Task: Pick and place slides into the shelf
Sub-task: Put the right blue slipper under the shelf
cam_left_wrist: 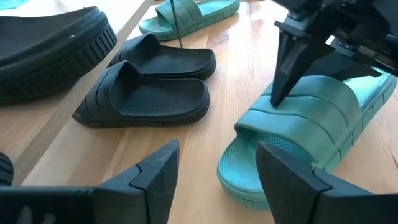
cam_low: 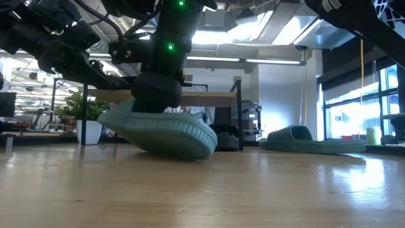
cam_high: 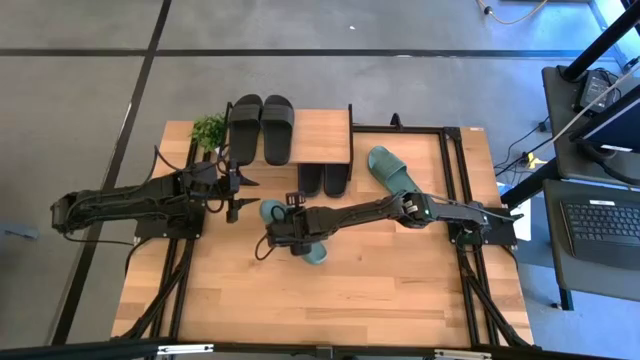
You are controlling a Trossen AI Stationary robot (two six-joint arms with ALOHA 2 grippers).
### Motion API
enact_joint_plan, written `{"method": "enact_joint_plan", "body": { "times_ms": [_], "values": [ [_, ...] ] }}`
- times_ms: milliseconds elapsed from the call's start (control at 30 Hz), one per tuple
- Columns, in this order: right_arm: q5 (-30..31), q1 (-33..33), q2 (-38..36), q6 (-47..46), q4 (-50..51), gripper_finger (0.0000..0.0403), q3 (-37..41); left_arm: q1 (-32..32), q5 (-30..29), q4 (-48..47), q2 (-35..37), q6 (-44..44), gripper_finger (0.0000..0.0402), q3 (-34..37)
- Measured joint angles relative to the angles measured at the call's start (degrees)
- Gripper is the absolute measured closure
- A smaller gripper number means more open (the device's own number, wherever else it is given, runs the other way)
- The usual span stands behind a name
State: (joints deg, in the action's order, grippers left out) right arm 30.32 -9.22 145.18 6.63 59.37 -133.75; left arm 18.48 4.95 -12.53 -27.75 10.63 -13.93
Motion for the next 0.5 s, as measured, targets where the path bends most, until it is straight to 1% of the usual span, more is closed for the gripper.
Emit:
{"method": "enact_joint_plan", "body": {
  "times_ms": [100, 500],
  "values": [
    [-3.1, 0.0, 0.0, 0.0, -0.3, 0.0301, 0.0, 0.0, 0.0, 0.0, 0.0, 0.0, 0.0198, 0.0],
    [-4.1, 0.0, 0.0, -0.1, 0.5, 0.0212, 0.1, 0.0, 0.0, -0.7, 0.0, 0.0, 0.0198, 0.0]
  ]
}}
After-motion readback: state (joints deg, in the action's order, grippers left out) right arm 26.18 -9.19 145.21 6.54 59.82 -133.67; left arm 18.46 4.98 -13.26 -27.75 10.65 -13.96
